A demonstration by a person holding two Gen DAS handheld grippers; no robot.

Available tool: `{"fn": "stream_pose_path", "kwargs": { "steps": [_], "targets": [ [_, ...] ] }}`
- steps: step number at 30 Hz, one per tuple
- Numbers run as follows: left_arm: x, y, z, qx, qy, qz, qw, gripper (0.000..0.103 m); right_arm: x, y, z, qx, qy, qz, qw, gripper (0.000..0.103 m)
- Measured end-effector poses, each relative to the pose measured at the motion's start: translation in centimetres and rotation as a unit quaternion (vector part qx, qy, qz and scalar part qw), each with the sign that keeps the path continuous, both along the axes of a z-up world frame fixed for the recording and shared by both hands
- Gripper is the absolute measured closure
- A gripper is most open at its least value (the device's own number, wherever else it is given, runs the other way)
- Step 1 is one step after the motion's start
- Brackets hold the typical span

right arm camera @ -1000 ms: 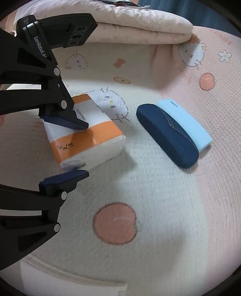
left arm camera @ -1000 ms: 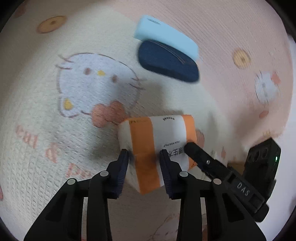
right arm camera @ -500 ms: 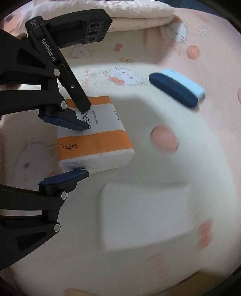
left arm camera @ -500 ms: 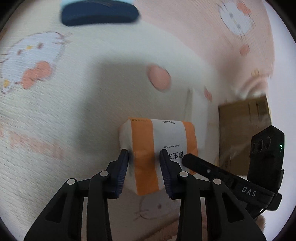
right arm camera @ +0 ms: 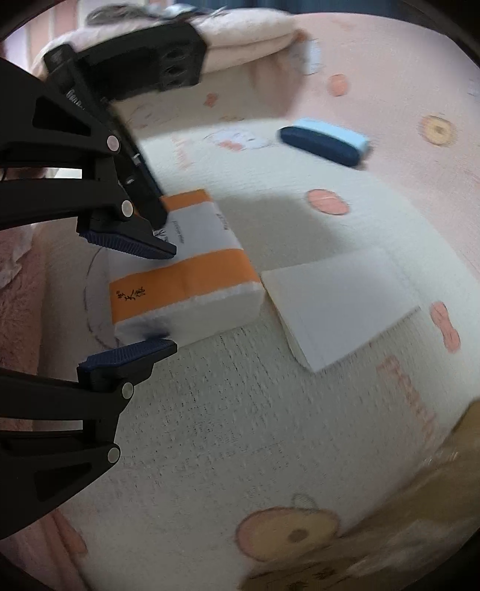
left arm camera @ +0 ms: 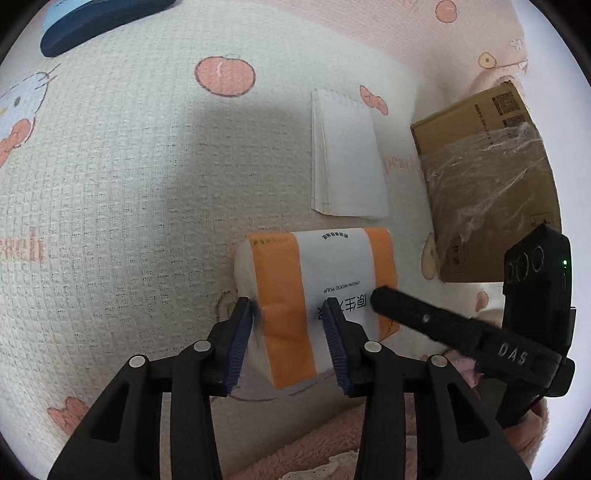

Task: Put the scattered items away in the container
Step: 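Carry the tissue pack to the cardboard box and lower it in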

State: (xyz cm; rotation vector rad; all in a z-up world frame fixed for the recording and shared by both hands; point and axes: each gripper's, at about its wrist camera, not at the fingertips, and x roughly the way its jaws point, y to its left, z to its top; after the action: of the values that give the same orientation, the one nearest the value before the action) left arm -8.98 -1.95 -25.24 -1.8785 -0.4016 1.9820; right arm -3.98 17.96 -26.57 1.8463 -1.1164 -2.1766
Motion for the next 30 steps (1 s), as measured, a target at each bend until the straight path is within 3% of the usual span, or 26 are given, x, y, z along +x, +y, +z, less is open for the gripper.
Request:
{"fn": "stream_pose_path", "kwargs": {
  "steps": [12,16,25,30],
  "targets": [
    [-0.1,0.7,0.2,-0.02,0.01,-0.003,0.9998,0.059,-0.8,-0.8,-0.9,0.002,0.015,0.003,1.0,0.059],
    [0.2,1.6,1.6,-0.032,0.035,-0.014,0.9987,0.059,-0.3,-0.7,0.1,0.005,0.034,-0.003,0.999,0.059],
    [0.5,2.0,9.4,-0.005,0.112,-0.006,0.9937,0.059,1.7,1.1,7.9,0.013,0.147,-0.044,0.988,0.059],
    [0.0,5.3,15.0,0.041,0.148,-0.015,0.988,0.059,3.2,3.7,14.8,0.075,0.211,-0.053,0.973,0.059]
  ]
}}
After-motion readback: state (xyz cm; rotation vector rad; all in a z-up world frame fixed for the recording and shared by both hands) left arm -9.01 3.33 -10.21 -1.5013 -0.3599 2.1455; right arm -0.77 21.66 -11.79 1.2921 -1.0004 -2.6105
